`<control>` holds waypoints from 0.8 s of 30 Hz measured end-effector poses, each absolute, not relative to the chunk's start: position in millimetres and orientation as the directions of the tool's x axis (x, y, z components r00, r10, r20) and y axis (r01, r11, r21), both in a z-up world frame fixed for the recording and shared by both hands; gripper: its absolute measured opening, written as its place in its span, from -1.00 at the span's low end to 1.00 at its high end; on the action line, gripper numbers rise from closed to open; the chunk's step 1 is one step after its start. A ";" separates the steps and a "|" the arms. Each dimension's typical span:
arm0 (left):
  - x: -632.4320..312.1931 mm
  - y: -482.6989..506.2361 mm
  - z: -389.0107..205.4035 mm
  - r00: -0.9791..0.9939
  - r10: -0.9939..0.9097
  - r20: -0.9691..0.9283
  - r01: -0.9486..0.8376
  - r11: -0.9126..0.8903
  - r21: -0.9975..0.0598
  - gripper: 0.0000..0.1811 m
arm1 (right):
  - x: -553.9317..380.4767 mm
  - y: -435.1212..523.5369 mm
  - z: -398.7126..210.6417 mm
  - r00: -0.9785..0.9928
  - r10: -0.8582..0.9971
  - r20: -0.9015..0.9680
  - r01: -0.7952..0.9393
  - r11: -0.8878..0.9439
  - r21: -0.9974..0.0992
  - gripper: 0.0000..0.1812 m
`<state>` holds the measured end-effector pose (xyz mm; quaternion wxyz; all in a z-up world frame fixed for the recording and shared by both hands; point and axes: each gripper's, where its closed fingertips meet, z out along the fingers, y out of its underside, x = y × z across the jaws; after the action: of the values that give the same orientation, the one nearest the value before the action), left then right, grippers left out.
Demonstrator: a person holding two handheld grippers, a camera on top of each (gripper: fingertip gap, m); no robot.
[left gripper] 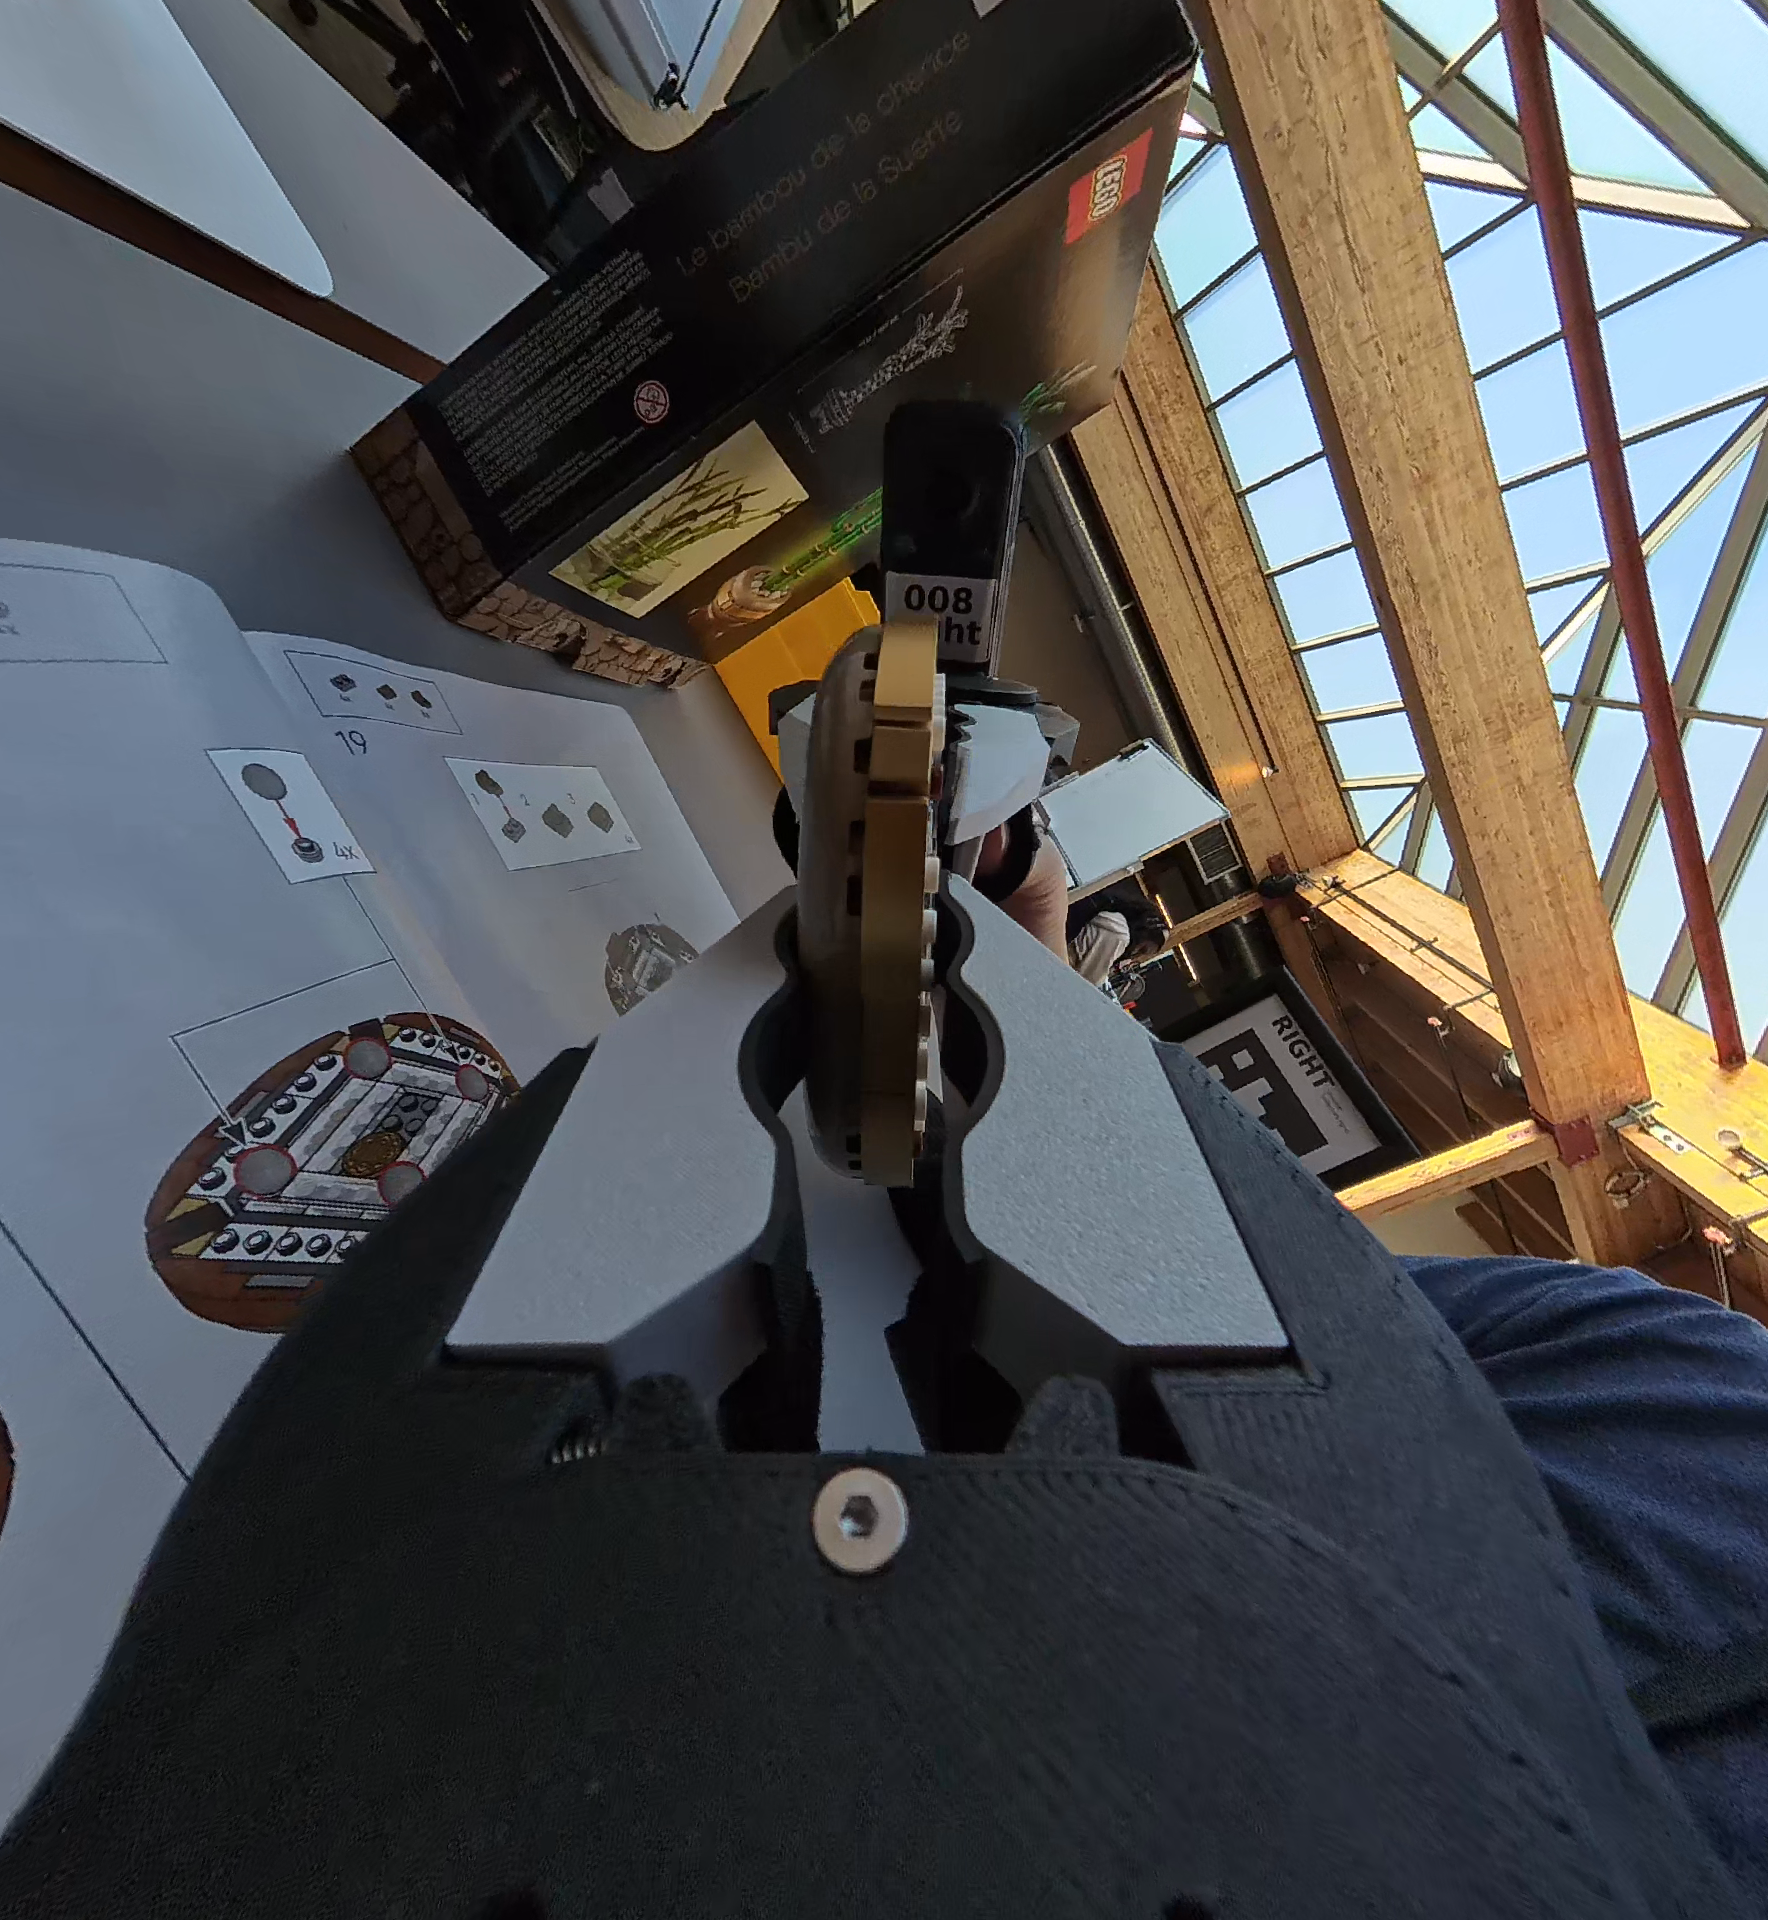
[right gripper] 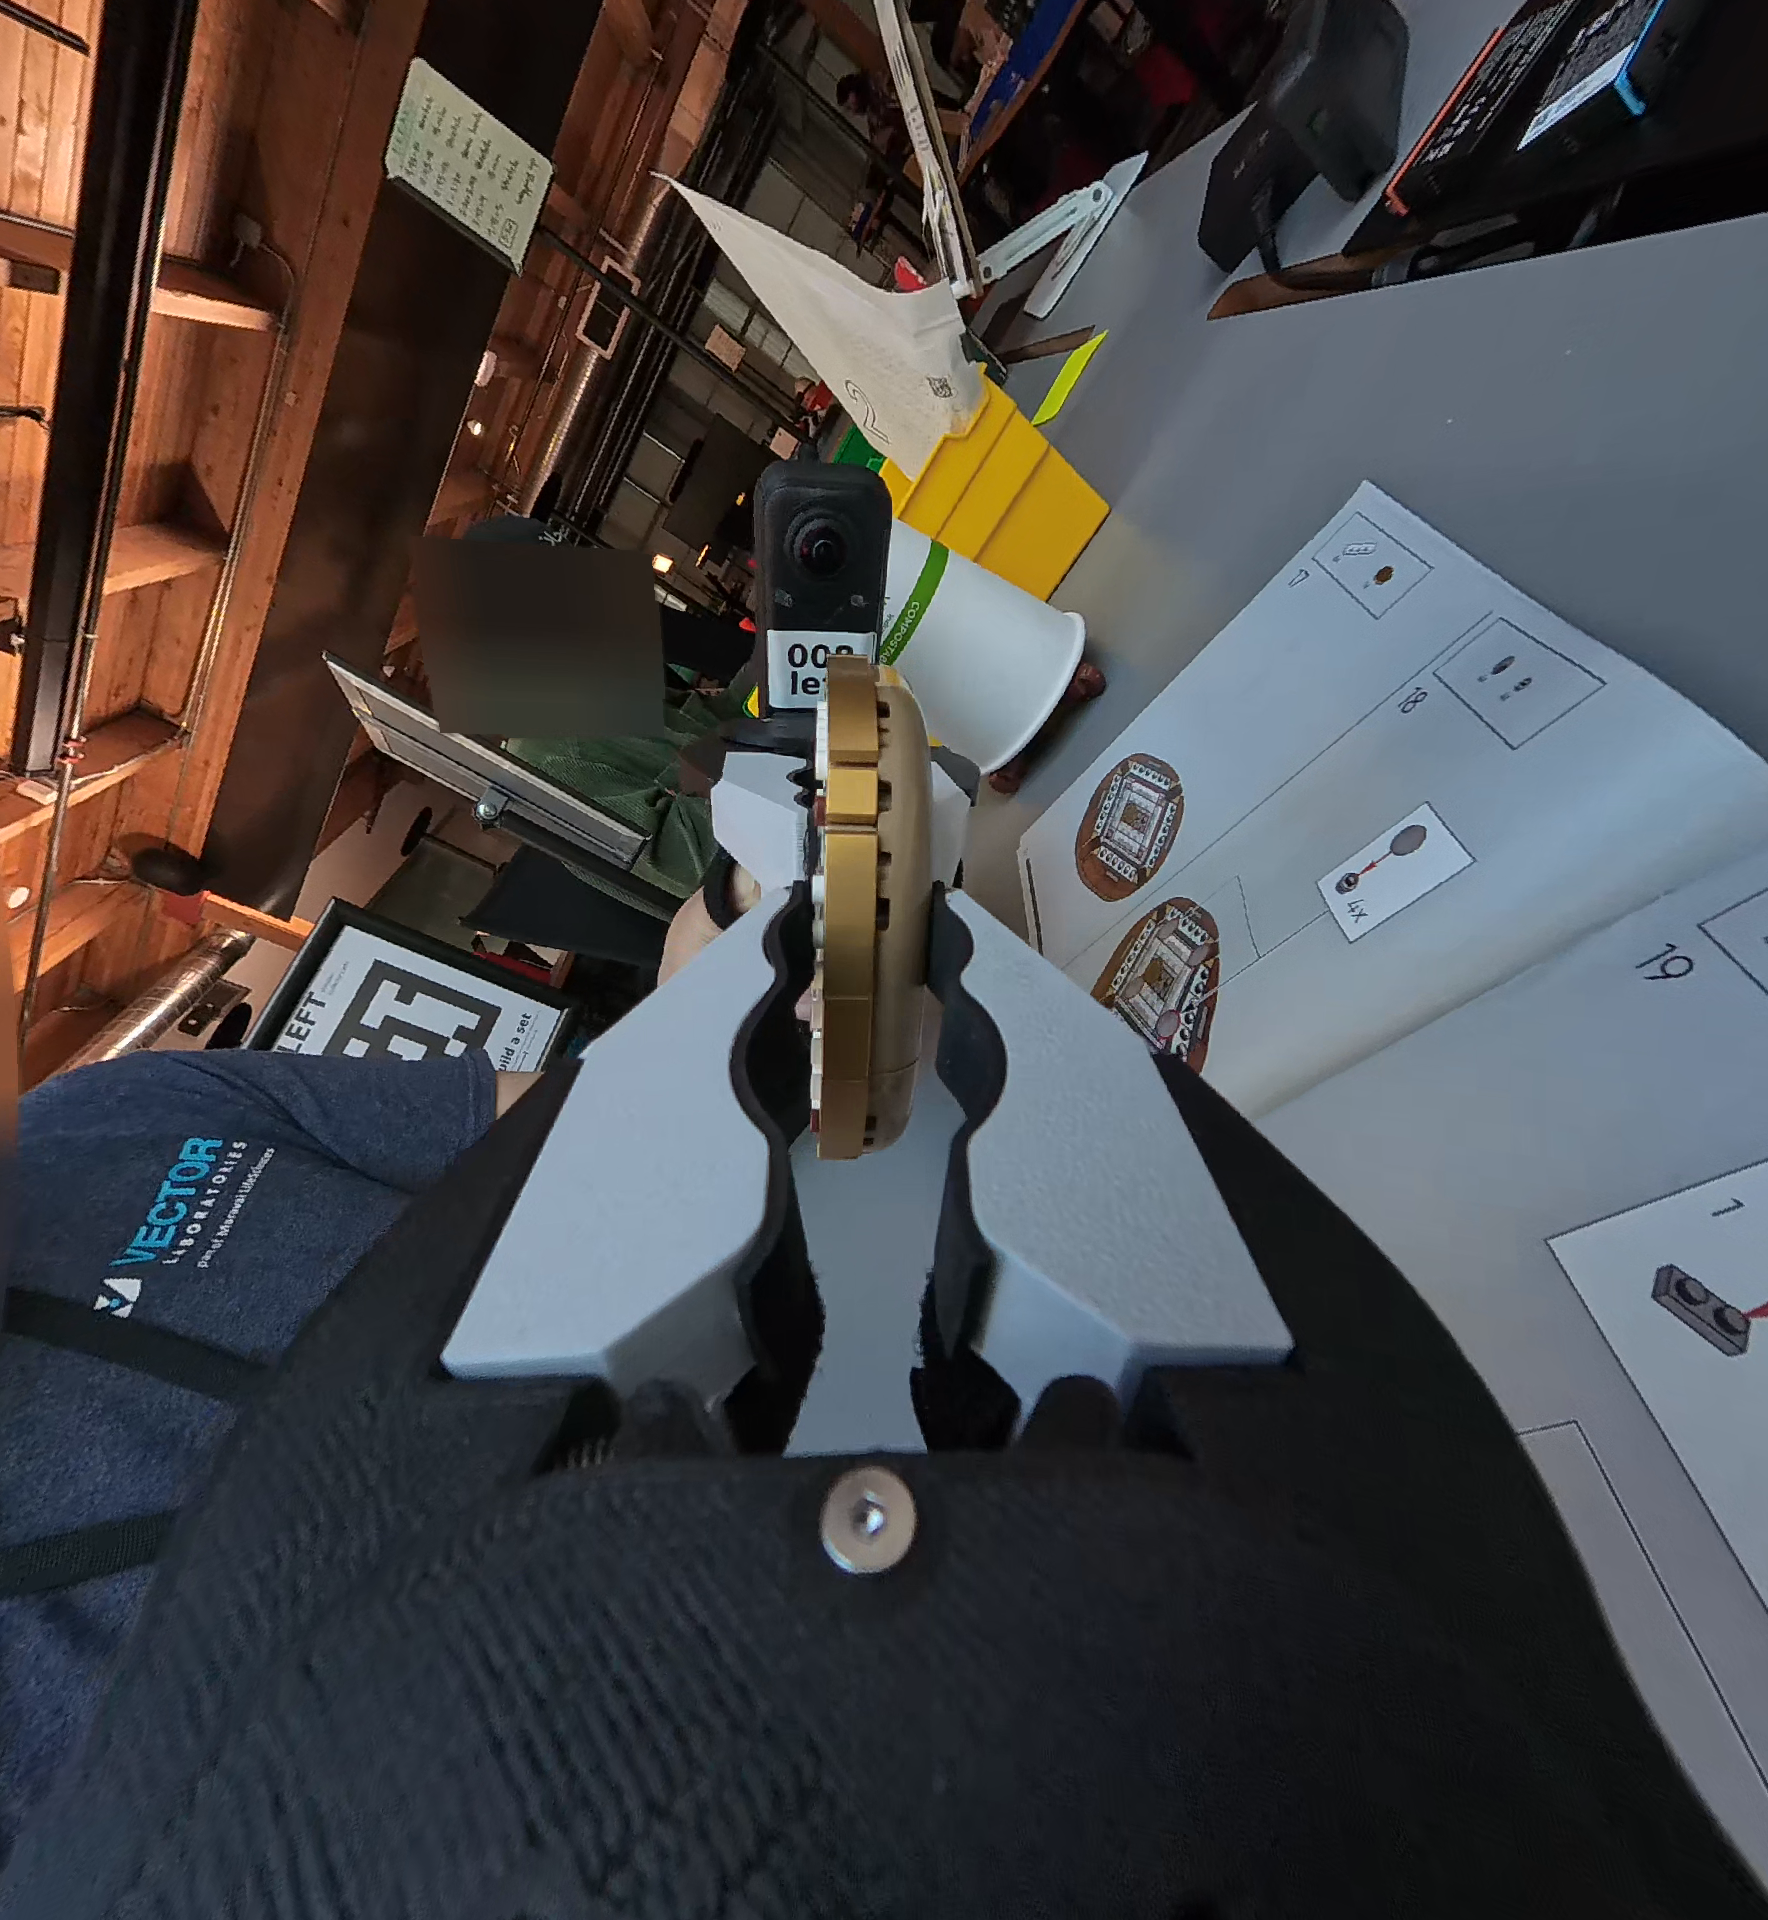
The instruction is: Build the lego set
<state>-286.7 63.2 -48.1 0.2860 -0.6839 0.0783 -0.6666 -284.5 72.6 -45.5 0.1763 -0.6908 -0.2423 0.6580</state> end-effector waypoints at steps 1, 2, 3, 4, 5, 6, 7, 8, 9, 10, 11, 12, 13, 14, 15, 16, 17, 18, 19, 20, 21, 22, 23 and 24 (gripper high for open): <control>-286.5 63.1 -47.8 0.099 -0.489 0.867 0.274 -0.824 -0.496 -0.79 | -284.3 72.8 -45.2 0.016 0.566 -0.825 0.101 -0.821 -0.561 -0.78; -286.5 63.1 -47.9 0.103 -0.490 0.866 0.274 -0.823 -0.498 -0.79 | -284.4 73.1 -45.1 0.014 0.560 -0.828 0.097 -0.825 -0.556 -0.78; -286.6 63.1 -48.1 0.107 -0.491 0.865 0.272 -0.822 -0.500 -0.79 | -284.8 74.1 -44.7 0.010 0.549 -0.835 0.086 -0.833 -0.547 -0.78; -286.9 63.2 -48.5 0.110 -0.490 0.865 0.270 -0.822 -0.501 -0.80 | -285.5 76.0 -44.0 0.004 0.533 -0.846 0.067 -0.844 -0.532 -0.77; -287.1 63.2 -49.3 0.114 -0.489 0.865 0.267 -0.823 -0.500 -0.79 | -286.0 79.4 -42.5 -0.002 0.517 -0.856 0.038 -0.856 -0.516 -0.71; -287.2 63.2 -50.3 0.119 -0.488 0.865 0.264 -0.824 -0.502 -0.79 | -286.3 79.7 -42.5 -0.013 0.513 -0.858 0.032 -0.858 -0.513 -0.78; -287.7 63.7 -51.9 0.132 -0.488 0.863 0.260 -0.823 -0.505 -0.80 | -286.5 79.6 -45.0 -0.011 0.515 -0.857 0.037 -0.857 -0.515 -0.78; -287.6 63.2 -53.0 0.134 -0.488 0.862 0.253 -0.825 -0.506 -0.80 | -286.3 78.5 -46.9 -0.008 0.516 -0.856 0.047 -0.855 -0.516 -0.78; -286.7 62.2 -53.0 0.123 -0.483 0.867 0.248 -0.831 -0.498 -0.80 | -285.4 76.8 -47.4 -0.006 0.516 -0.856 0.065 -0.854 -0.516 -0.78; -285.6 62.1 -52.3 0.112 -0.480 0.870 0.252 -0.833 -0.492 -0.79 | -284.4 76.9 -46.4 0.000 0.527 -0.850 0.070 -0.848 -0.525 -0.78; -285.1 62.4 -51.2 0.105 -0.479 0.871 0.261 -0.832 -0.489 -0.80 | -284.1 78.3 -44.9 0.005 0.537 -0.844 0.062 -0.842 -0.536 -0.78; -285.1 62.4 -50.3 0.099 -0.479 0.872 0.265 -0.832 -0.487 -0.79 | -284.5 79.6 -43.4 0.005 0.544 -0.839 0.050 -0.838 -0.543 -0.78; -285.4 62.2 -49.7 0.096 -0.480 0.872 0.262 -0.833 -0.487 -0.79 | -285.5 80.8 -41.4 -0.004 0.546 -0.838 0.031 -0.837 -0.546 -0.78; -286.7 62.6 -49.7 0.103 -0.481 0.871 0.262 -0.832 -0.490 -0.79 | -286.4 81.9 -40.8 -0.012 0.531 -0.847 0.016 -0.847 -0.532 -0.76; -288.5 63.5 -49.9 0.113 -0.483 0.868 0.265 -0.828 -0.495 -0.80 | -287.2 82.3 -42.1 -0.019 0.504 -0.864 0.015 -0.864 -0.504 -0.53; -290.6 64.8 -49.7 0.120 -0.481 0.868 0.272 -0.825 -0.495 -0.79 | -287.8 80.3 -44.7 -0.028 0.473 -0.880 0.033 -0.880 -0.474 -0.39; -292.6 65.8 -48.9 0.119 -0.476 0.871 0.281 -0.825 -0.490 -0.79 | -287.6 77.7 -46.6 -0.043 0.457 -0.889 0.050 -0.887 -0.459 -0.46; -294.4 66.4 -47.6 0.115 -0.474 0.873 0.289 -0.825 -0.486 -0.80 | -287.2 77.3 -46.0 -0.062 0.454 -0.889 0.048 -0.888 -0.457 -0.61; -295.5 66.3 -46.4 0.113 -0.475 0.873 0.291 -0.824 -0.486 -0.80 | -287.5 79.0 -45.7 -0.068 0.448 -0.891 0.033 -0.892 -0.451 -0.66; -296.0 65.9 -46.5 0.118 -0.474 0.872 0.285 -0.826 -0.487 -0.79 | -288.4 77.4 -44.0 -0.088 0.446 -0.891 0.035 -0.892 -0.450 -0.70; -296.4 64.6 -47.3 0.121 -0.473 0.873 0.270 -0.830 -0.487 -0.80 | -288.9 73.0 -42.3 -0.110 0.452 -0.885 0.057 -0.886 -0.459 -0.75; -296.4 62.6 -48.4 0.116 -0.467 0.877 0.249 -0.841 -0.481 -0.80 | -289.0 70.0 -44.5 -0.102 0.465 -0.879 0.084 -0.877 -0.474 -0.79; -296.2 60.2 -49.0 0.104 -0.461 0.881 0.227 -0.852 -0.472 -0.79 | -288.7 66.2 -46.5 -0.095 0.470 -0.877 0.117 -0.870 -0.479 -0.79; -296.5 59.1 -48.9 0.096 -0.459 0.883 0.220 -0.855 -0.469 -0.80 | -288.7 63.4 -47.3 -0.091 0.473 -0.877 0.138 -0.866 -0.481 -0.79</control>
<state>-296.5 59.1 -48.9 0.2549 -0.6952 0.0858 -0.6666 -288.7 63.4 -47.3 0.1193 -0.6636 -0.2299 0.7018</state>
